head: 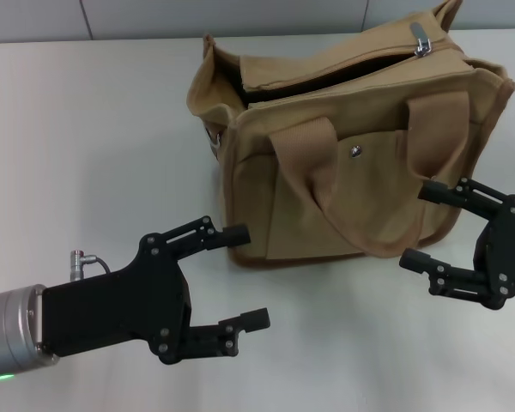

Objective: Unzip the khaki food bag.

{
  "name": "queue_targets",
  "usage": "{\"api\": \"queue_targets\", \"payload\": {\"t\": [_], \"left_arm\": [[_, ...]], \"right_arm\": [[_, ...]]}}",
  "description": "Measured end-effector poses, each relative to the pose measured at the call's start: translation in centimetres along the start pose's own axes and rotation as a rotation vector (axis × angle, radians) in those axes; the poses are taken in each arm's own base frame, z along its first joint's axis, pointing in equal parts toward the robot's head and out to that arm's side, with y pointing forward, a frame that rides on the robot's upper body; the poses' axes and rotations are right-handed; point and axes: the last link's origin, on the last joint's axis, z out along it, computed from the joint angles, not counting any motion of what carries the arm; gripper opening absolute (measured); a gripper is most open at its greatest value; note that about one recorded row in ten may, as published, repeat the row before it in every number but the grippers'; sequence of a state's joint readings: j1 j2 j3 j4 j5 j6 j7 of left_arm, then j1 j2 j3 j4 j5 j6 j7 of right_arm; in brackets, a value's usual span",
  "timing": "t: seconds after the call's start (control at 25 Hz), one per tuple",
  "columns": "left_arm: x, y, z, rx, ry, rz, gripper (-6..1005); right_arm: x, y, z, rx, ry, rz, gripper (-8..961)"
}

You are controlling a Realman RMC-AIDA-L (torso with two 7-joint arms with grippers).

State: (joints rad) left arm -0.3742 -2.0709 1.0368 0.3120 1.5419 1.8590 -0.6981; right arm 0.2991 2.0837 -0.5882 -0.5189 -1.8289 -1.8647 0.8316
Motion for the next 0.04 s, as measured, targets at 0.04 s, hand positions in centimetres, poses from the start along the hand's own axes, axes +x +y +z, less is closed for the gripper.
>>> {"api": "queue_targets", "payload": {"t": [0.04], "left_arm": [[0.01,-0.01,0.0,0.001,0.001,0.007,832]], "right_arm": [[-0.02,-0.02,-0.01,0.002,-0.001,-0.001,825]]}}
